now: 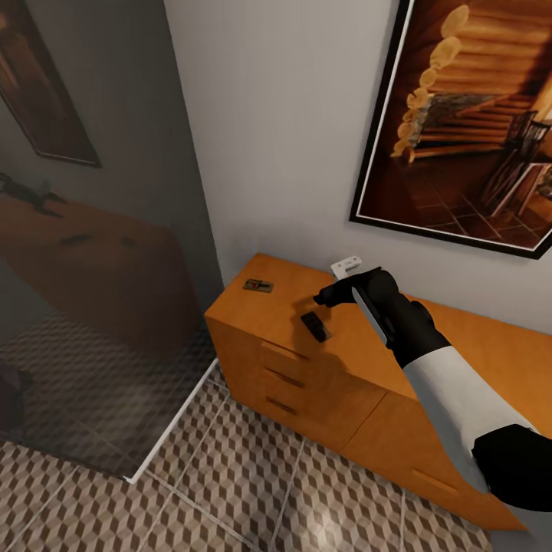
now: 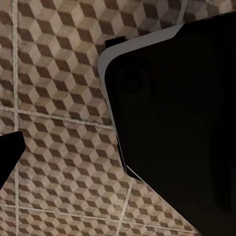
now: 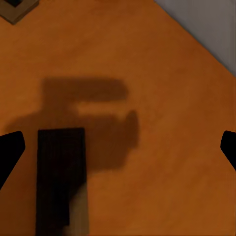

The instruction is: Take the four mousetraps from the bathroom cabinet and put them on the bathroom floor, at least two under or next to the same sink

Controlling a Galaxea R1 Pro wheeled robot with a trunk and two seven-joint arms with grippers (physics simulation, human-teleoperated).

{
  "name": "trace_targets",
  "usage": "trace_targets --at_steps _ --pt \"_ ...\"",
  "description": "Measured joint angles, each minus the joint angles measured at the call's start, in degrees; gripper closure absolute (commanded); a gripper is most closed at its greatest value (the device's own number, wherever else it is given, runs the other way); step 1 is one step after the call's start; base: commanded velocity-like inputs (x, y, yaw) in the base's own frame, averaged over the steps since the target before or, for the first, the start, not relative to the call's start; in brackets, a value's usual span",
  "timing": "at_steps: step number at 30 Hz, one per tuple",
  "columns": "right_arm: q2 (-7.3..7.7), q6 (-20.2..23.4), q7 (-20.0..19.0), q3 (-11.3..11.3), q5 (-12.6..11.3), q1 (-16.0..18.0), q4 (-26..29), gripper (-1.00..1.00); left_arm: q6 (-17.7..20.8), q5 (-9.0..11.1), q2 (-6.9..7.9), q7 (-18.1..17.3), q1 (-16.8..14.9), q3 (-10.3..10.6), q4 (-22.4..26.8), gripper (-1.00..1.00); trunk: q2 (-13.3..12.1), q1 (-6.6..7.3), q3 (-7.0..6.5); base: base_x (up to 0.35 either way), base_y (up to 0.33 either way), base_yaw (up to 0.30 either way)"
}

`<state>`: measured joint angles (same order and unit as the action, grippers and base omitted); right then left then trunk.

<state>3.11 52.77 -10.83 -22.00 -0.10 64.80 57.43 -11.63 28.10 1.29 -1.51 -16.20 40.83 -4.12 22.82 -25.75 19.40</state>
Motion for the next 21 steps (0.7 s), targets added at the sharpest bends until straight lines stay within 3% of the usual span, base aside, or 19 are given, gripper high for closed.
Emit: trace_targets --at_steps 13,21 --pt "0.06 0.0 0.0 0.0 0.0 0.0 -0.02 -1.0 0.0 0.0 0.01 0.0 0.0 0.0 0.0 -1.0 0.0 0.0 0.0 0.004 0.0 0.0" --pt "0.01 -0.01 0.0 0.0 -0.05 0.0 -0.04 -1.0 -0.01 0.01 0.03 -0.01 0.0 0.0 -0.01 -1.0 -0.01 -0.01 0.0 -0.036 0.09 0.0"
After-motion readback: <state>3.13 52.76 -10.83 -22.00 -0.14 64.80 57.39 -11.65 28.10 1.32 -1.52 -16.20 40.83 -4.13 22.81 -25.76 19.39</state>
